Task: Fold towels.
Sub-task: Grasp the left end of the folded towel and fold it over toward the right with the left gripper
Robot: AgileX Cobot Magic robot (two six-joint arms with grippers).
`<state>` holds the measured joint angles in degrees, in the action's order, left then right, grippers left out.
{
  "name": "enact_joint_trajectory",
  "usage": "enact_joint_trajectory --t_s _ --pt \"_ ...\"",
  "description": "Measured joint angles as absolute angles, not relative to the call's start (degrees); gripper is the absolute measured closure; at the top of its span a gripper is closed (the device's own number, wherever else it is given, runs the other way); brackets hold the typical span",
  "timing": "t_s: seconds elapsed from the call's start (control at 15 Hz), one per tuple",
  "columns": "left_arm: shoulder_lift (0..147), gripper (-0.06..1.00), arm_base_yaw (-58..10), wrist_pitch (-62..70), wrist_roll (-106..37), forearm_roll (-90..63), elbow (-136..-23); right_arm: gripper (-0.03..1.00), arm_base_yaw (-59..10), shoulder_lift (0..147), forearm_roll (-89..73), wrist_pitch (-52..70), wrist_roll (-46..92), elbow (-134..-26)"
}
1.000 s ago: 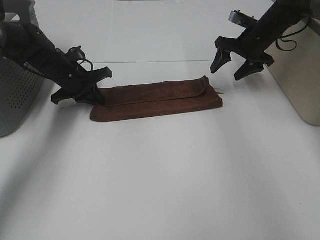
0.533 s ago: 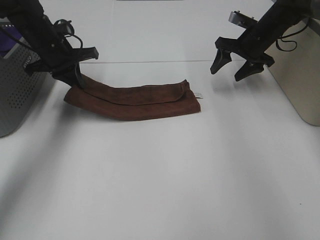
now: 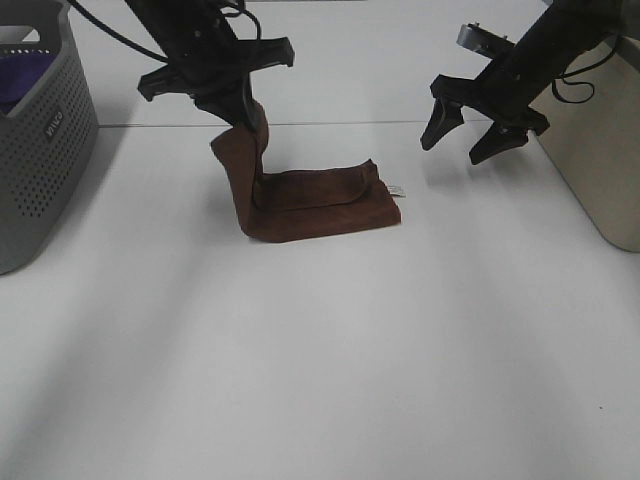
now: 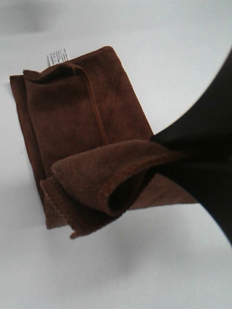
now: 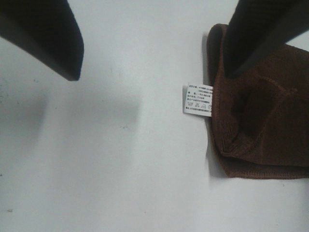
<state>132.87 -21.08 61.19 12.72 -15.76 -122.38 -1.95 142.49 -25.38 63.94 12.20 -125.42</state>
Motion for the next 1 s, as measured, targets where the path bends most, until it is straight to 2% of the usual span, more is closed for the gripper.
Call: enact_joint_trajectory --t_s 0.33,0.87,1.0 --pt "138.7 0.91 -26.0 53.1 16.0 -20.2 -125.2 0.2 -1.9 142.5 -25.4 63.9 12.2 -125.4" --pt "143.7 0.91 -26.7 43.4 16.0 -30.0 -125.2 0.2 -1.9 142.5 -25.4 63.9 12.2 -125.4" --pt "143.8 0.88 -26.8 41.9 16.0 -30.4 -125.2 0.2 -1.9 142.5 -25.4 63.9 12.2 -125.4"
